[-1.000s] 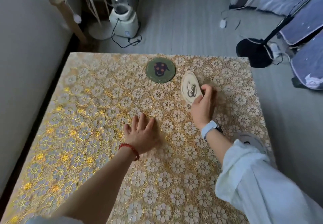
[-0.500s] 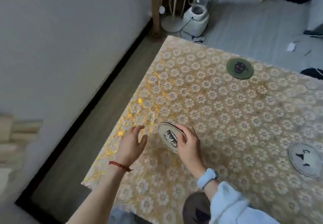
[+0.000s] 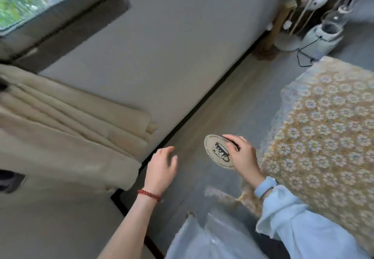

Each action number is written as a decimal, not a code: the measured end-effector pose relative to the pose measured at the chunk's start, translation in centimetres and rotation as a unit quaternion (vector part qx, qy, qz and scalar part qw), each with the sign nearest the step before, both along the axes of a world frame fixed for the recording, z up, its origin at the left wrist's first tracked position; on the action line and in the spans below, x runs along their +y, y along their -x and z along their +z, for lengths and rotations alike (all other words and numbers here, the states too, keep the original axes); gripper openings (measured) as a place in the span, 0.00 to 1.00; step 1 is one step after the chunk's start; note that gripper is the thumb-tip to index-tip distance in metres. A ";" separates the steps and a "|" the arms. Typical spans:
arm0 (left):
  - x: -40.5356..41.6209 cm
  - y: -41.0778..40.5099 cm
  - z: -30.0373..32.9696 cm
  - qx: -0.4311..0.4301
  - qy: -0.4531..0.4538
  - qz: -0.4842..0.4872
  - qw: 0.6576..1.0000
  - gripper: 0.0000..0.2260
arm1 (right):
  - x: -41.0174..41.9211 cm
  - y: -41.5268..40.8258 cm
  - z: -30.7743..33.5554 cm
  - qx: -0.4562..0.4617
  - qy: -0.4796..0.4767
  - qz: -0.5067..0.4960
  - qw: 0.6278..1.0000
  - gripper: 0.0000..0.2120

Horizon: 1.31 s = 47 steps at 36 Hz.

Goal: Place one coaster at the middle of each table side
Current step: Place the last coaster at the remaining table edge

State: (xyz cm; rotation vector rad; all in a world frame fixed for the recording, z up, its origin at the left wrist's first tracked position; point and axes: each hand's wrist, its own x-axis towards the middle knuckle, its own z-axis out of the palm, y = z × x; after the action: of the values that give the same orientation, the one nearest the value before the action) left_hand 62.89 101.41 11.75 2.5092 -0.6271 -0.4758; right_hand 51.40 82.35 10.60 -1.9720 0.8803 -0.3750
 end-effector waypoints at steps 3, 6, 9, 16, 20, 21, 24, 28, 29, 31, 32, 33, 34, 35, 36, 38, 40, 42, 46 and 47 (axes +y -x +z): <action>-0.4 -3.0 -0.1 0.011 -0.015 -0.012 1.000 0.15 | 0.1 -3.5 0.8 -0.012 0.002 -0.005 1.000 0.13; -2.5 -5.8 -0.4 0.023 -0.021 -0.046 0.998 0.16 | -0.8 -6.1 0.9 -0.024 -0.010 -0.016 1.000 0.12; -5.6 -8.5 -0.8 0.024 -0.022 -0.089 0.996 0.16 | -3.0 -8.1 0.3 -0.024 -0.028 -0.046 0.998 0.12; -14.3 -14.9 -1.7 0.020 -0.052 -0.162 0.985 0.16 | -11.6 -11.9 -0.8 -0.025 -0.051 -0.113 0.992 0.11; -22.3 -18.4 -0.8 0.022 -0.086 -0.246 0.965 0.15 | -17.9 -13.0 -0.3 -0.028 -0.039 -0.178 0.983 0.09; -24.6 -19.2 -0.5 0.017 -0.087 -0.271 0.959 0.15 | -19.3 -13.0 -0.1 -0.026 -0.033 -0.196 0.980 0.09; -31.2 -20.9 0.6 -0.002 -0.076 -0.339 0.938 0.15 | -23.1 -13.0 0.5 -0.025 -0.022 -0.246 0.969 0.09; -38.9 -21.5 1.2 -0.006 -0.063 -0.407 0.911 0.15 | -26.5 -12.0 0.9 -0.022 -0.006 -0.326 0.945 0.09; -40.6 -21.3 1.1 -0.004 -0.062 -0.427 0.902 0.15 | -27.2 -11.6 1.0 -0.022 -0.008 -0.351 0.936 0.09; -44.2 -20.6 0.8 0.000 -0.064 -0.472 0.879 0.16 | -28.5 -10.4 0.8 -0.014 -0.013 -0.396 0.918 0.10; -45.9 -20.2 0.6 0.001 -0.067 -0.497 0.865 0.16 | -29.0 -9.8 0.7 -0.009 -0.019 -0.417 0.909 0.10; -47.6 -19.6 0.3 0.001 -0.069 -0.522 0.850 0.16 | -29.4 -9.1 0.6 -0.007 -0.026 -0.438 0.899 0.10; -49.2 -18.8 -0.1 0.001 -0.071 -0.544 0.836 0.15 | -29.8 -8.3 0.5 -0.008 -0.034 -0.458 0.888 0.10; -50.8 -18.1 -0.4 0.000 -0.074 -0.565 0.822 0.15 | -30.1 -7.6 0.4 -0.009 -0.039 -0.478 0.878 0.11; -52.3 -17.2 -0.6 0.001 -0.075 -0.586 0.807 0.16 | -30.5 -6.8 0.3 -0.007 -0.042 -0.495 0.868 0.11; -55.2 -15.5 -1.1 0.008 -0.069 -0.628 0.775 0.16 | -31.1 -5.4 0.0 0.003 -0.045 -0.530 0.847 0.11; -57.9 -13.7 -1.6 0.016 -0.065 -0.671 0.739 0.16 | -31.5 -4.1 -0.5 0.008 -0.061 -0.567 0.822 0.12; -60.2 -12.1 -2.0 0.022 -0.073 -0.710 0.700 0.16 | -31.7 -3.0 -1.1 0.017 -0.083 -0.603 0.793 0.13; -63.5 -9.6 -3.3 0.036 -0.096 -0.775 0.624 0.16 | -31.9 -1.3 -1.9 0.043 -0.091 -0.685 0.721 0.13; -63.9 -9.2 -3.5 0.038 -0.100 -0.786 0.608 0.16 | -31.8 -1.0 -2.0 0.052 -0.095 -0.695 0.711 0.13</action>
State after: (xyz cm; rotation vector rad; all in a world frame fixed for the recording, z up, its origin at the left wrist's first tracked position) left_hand 72.12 37.51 8.25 1.3103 -2.7560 -1.1942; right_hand 52.38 50.50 8.64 -0.7661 2.2780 -0.9421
